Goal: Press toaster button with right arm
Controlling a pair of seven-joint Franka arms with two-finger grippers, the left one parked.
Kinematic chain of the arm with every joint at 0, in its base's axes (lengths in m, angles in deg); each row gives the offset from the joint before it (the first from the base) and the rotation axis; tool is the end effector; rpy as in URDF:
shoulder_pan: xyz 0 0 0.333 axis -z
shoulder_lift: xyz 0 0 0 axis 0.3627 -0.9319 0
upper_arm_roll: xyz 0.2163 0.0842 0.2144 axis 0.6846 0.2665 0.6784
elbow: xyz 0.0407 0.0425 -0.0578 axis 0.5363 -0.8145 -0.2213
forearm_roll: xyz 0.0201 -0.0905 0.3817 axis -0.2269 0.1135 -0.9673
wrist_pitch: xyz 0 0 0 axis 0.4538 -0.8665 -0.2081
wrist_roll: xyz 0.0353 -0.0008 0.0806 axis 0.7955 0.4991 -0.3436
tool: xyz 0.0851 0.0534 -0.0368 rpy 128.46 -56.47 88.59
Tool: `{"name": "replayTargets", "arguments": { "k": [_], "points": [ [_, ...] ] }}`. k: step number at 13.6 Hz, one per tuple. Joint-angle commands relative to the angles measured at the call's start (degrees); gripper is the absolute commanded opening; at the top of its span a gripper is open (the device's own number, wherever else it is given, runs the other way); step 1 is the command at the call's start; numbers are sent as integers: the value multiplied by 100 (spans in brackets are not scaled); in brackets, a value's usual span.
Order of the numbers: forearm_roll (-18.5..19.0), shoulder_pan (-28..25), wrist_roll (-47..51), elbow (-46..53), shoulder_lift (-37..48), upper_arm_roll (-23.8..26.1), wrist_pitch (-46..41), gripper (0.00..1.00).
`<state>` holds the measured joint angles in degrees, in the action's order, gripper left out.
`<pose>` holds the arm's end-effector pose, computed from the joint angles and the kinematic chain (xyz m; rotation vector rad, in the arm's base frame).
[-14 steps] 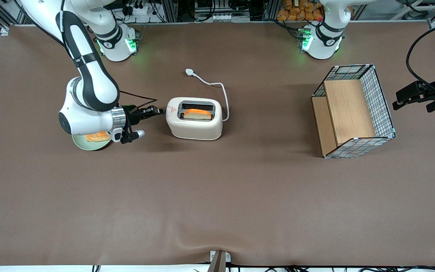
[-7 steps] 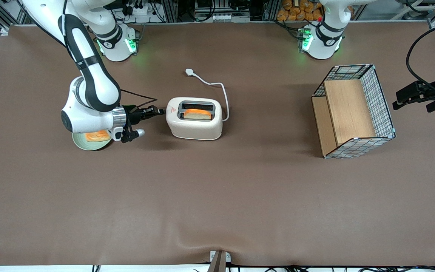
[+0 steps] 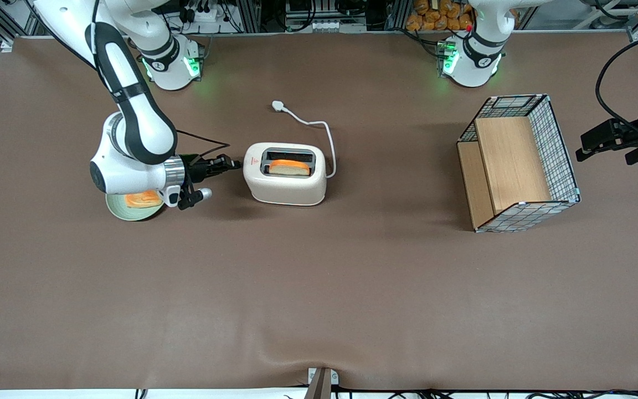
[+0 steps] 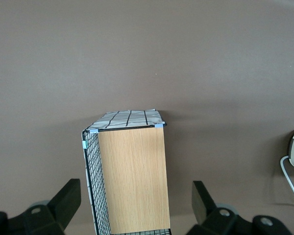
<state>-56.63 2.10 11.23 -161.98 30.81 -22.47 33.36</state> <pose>0.4957 0.1798 0.2518 -2.3420 -0.2321 0.4474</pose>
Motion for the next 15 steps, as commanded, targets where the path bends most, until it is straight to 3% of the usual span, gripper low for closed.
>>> {"name": "replayTargets", "arguments": {
  "k": [1,6,12,15],
  "points": [
    [-210,-26,-413,-189,-75,-16,231,0],
    [-719,-95,-861,-197,-400,-16,476,0],
    [-798,-131,-1283,-189,-734,-16,548,0],
    [-1062,-131,-1626,-189,-892,-17,548,0]
  ]
}}
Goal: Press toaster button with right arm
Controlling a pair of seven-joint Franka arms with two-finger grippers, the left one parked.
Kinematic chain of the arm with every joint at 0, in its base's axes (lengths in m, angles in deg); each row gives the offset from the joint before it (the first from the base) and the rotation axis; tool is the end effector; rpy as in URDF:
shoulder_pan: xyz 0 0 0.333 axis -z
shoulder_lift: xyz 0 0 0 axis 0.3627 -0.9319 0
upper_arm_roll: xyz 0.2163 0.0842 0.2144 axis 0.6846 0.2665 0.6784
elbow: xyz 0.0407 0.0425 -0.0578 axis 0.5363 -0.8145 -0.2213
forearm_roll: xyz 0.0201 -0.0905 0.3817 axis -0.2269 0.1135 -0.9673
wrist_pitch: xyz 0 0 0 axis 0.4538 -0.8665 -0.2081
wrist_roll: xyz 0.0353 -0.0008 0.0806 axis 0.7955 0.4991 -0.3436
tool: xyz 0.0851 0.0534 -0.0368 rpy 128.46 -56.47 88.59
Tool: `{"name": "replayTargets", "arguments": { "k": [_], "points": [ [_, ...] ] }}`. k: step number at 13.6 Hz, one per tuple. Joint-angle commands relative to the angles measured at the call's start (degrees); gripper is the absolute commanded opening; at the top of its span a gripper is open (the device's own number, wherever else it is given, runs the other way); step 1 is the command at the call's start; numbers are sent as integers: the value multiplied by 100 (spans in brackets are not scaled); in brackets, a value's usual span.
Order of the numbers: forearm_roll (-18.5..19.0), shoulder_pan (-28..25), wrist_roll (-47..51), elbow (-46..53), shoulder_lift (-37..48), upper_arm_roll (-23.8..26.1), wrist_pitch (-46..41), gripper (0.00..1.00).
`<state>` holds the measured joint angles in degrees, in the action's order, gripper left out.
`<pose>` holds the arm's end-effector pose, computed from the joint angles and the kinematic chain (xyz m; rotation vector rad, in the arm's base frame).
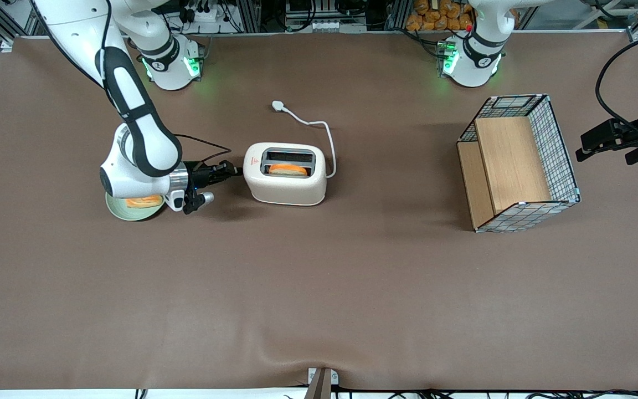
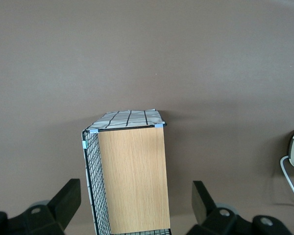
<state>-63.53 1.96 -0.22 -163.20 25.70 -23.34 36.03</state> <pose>0.4905 0.1705 0.2013 -2.2734 -0.2690 0.3747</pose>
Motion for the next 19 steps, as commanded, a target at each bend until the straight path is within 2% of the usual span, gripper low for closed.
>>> {"name": "replayTargets", "arguments": {
  "k": [1,7,13,15,17,18,19],
  "points": [
    [-442,-117,-517,-75,-391,62,281,0],
    [-443,-65,-500,-57,-312,62,193,0],
    [-382,208,-351,188,-224,18,-298,0],
    [-268,295,-254,346,-180,-9,-387,0],
    [56,471,-245,609,-189,0,-510,0],
    [171,567,-245,741,-206,0,-580,1],
    [233,655,-236,873,-224,0,-642,12]
  ]
}}
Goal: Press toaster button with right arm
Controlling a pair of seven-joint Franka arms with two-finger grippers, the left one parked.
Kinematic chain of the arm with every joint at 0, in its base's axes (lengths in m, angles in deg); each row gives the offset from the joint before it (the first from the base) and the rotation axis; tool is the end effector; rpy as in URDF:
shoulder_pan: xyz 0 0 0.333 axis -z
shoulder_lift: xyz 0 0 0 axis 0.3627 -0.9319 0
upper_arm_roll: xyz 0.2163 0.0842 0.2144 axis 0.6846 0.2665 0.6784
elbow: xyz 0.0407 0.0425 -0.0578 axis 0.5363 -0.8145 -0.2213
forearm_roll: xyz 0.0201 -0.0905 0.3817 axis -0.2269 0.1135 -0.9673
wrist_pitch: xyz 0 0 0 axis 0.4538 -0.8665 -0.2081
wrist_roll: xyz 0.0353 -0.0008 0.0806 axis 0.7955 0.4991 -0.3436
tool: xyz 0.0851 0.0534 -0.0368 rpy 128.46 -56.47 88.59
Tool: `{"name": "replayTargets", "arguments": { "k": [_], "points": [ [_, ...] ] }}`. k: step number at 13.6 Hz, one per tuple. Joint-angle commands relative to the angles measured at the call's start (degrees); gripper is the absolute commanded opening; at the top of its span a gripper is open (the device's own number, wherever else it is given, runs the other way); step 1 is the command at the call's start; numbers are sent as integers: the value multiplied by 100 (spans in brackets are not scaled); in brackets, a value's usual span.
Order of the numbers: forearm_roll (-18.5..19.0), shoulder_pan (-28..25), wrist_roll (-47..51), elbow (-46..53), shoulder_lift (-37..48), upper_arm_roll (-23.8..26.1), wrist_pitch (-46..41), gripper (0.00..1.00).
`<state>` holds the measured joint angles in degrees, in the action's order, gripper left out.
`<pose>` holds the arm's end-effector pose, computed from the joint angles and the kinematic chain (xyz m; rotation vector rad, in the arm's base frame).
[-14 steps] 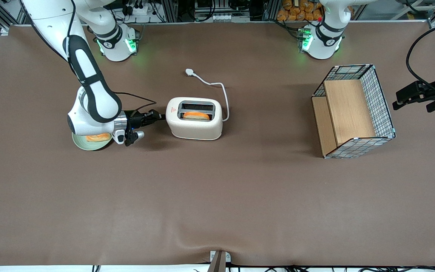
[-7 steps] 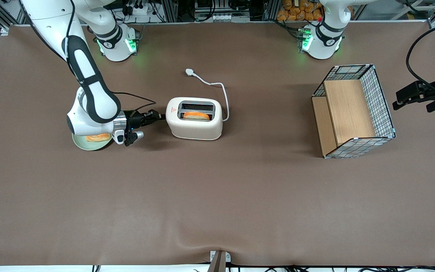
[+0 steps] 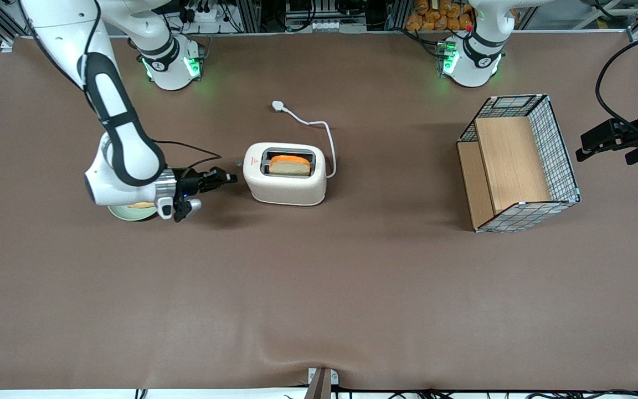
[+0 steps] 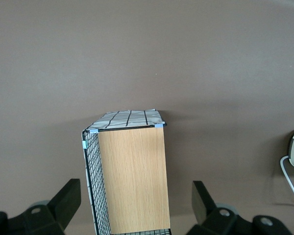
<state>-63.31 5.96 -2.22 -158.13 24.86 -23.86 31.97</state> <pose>0.5260 0.1434 0.2238 -2.2278 -0.2839 0.2976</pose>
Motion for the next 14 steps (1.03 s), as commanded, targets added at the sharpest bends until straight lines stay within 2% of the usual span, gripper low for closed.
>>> {"name": "replayTargets", "arguments": {
  "k": [1,2,5,6,10,14],
  "points": [
    [308,361,-36,472,-148,53,-323,46],
    [335,475,-62,525,-148,53,-446,99],
    [387,652,-36,727,-148,53,-544,100],
    [510,713,-36,850,-148,53,-614,100],
    [1317,872,542,1579,-148,53,-667,100],
    [2371,872,1333,2133,97,44,-850,100]
  ]
}}
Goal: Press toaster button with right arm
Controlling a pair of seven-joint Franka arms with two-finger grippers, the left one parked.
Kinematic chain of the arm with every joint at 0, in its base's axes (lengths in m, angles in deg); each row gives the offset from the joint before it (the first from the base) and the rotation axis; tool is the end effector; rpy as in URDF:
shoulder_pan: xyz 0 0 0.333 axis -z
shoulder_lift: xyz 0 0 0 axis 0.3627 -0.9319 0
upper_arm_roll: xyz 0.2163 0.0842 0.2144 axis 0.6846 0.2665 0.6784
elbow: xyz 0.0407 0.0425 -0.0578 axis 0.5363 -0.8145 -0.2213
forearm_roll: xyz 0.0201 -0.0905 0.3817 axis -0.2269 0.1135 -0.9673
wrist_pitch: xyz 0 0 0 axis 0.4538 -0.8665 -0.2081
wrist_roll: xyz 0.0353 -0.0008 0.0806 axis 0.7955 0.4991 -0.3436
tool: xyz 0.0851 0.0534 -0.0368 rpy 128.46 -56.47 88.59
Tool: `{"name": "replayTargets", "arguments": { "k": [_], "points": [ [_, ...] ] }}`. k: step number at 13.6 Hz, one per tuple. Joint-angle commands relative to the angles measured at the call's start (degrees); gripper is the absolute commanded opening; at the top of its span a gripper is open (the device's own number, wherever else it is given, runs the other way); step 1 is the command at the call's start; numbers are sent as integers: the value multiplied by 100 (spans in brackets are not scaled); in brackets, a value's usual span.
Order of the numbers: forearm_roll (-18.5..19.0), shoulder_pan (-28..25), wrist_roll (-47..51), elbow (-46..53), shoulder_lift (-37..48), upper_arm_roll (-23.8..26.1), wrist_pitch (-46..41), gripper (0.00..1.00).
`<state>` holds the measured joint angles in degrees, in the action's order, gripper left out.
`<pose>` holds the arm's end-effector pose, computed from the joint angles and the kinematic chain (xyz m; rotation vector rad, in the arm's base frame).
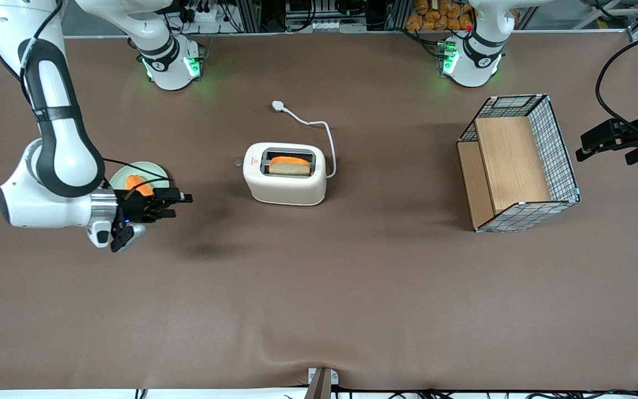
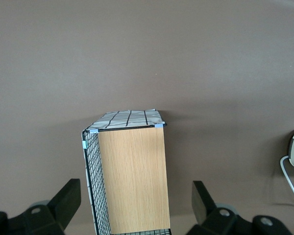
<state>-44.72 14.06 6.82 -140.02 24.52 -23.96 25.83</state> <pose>0.6167 0.0659 0.3287 -2.4535 -0.3828 0.2030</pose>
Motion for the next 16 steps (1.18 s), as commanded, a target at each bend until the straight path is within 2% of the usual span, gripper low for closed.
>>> {"name": "replayTargets", "arguments": {
  "k": [1,4,7,9,13,16],
  "points": [
    [793,123,631,418,245,10,-315,100],
    [1680,150,983,778,693,-305,-684,100],
    [2358,71,1449,1192,1071,-657,-1255,100],
    [2981,71,1765,1219,1396,-624,-1274,100],
    [3423,245,2398,1210,2038,-466,-1686,100],
    [3512,851,2977,1263,2179,25,-2185,100]
  ]
}}
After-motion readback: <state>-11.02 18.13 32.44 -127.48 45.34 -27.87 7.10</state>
